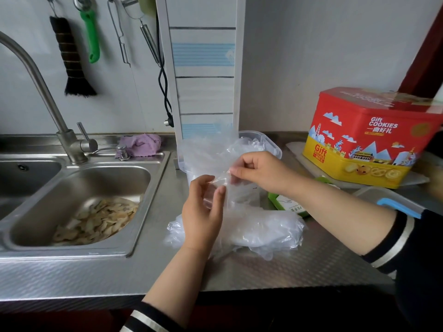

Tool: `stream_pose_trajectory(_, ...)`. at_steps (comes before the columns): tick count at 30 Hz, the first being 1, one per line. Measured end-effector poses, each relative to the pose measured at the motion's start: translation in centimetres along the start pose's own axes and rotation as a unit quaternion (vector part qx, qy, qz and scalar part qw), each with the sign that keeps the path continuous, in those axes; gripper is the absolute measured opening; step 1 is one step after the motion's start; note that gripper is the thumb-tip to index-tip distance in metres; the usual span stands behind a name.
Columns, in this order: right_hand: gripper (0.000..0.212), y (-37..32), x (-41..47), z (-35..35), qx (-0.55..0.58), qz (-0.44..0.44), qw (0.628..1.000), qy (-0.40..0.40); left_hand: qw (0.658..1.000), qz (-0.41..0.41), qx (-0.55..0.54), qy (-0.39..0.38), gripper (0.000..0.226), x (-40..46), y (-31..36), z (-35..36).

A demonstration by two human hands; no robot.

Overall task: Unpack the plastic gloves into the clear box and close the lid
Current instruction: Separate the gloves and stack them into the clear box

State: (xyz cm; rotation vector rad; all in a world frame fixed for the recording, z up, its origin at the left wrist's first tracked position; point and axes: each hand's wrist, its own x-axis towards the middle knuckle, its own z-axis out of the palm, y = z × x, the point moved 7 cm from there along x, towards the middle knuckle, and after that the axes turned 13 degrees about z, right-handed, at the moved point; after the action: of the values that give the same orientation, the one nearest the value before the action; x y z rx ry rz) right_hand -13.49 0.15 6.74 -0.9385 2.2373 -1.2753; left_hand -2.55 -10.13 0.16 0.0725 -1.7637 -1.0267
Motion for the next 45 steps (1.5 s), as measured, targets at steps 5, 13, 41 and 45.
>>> stream_pose_trajectory(5, 0.029, -0.8, -0.1, -0.9, 0.029, 0.012, 0.999, 0.023, 1.0, -0.012, -0.005, 0.006, 0.008, 0.0, -0.1, 0.1)
stream_pose_trajectory(13, 0.018, -0.3, -0.6, -0.4, 0.012, 0.073, 0.994, -0.077, 0.981, -0.138, -0.134, 0.038, 0.027, 0.9, -0.3, -0.5)
stream_pose_trajectory(41, 0.017, -2.1, 7.0, -9.6, 0.003, 0.079, 0.971, 0.228, 0.974, -0.078, 0.204, -0.05, 0.018, 14.8, -0.9, -2.1)
stream_pose_trajectory(45, 0.025, -1.0, 9.9, -7.8, -0.128, 0.121, 0.967, 0.184, 0.921, 0.074, 0.383, -0.024, 0.02, 16.6, 1.3, -2.1)
